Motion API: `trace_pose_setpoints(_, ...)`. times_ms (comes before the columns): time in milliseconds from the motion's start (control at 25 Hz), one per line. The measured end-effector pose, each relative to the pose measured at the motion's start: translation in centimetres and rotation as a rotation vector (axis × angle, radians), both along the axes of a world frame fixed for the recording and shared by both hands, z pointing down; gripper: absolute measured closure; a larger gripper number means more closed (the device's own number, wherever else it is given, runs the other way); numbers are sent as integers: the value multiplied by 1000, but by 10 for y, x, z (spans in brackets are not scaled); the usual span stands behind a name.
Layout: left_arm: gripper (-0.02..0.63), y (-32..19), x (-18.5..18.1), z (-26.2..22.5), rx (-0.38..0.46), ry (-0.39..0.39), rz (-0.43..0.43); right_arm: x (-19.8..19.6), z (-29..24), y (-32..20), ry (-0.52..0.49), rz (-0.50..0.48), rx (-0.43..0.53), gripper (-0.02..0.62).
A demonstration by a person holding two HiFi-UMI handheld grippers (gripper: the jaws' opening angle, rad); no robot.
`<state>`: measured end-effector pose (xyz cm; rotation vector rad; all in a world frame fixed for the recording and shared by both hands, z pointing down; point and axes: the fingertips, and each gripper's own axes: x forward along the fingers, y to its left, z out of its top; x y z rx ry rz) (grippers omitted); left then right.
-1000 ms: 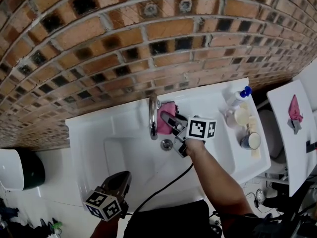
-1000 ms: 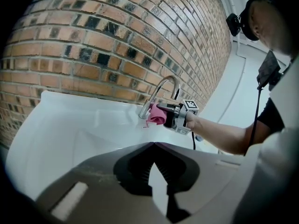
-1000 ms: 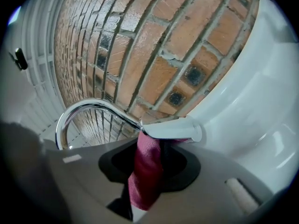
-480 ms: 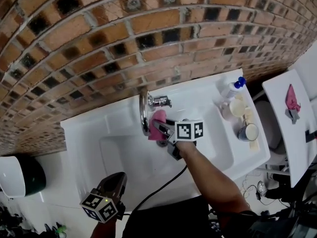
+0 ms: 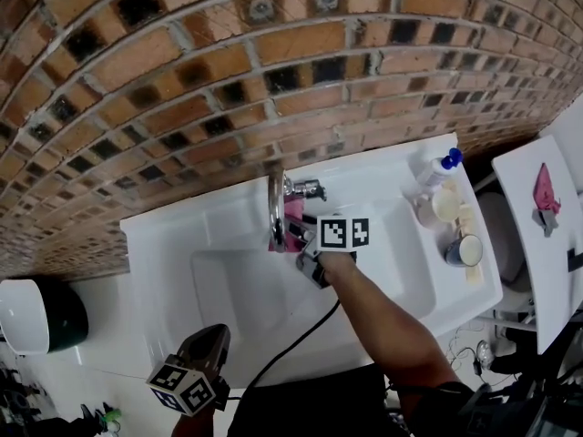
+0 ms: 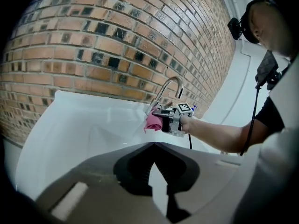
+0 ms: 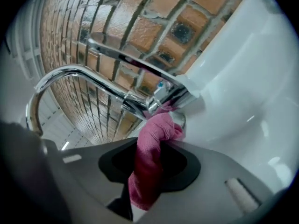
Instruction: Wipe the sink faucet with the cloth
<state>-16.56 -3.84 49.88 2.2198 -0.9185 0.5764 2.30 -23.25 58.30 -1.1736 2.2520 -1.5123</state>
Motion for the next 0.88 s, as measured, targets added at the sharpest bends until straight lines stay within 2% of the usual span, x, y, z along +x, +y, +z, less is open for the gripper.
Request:
trace_pose_setpoints(280, 600, 0, 12, -5, 18, 18, 14, -4, -56, 6, 61, -78, 168, 472)
trace_pose_setpoints(400, 600, 0, 21, -7, 27, 32, 16, -3, -81, 8, 56, -89, 240, 472)
trace_pose_setpoints(640, 600, 9, 32, -8, 30, 44, 10, 6, -124, 5, -1, -77, 335, 472)
trace_pose_setpoints(880, 600, 10, 42, -15, 50, 64, -24, 15, -150, 7, -132, -95, 388, 472)
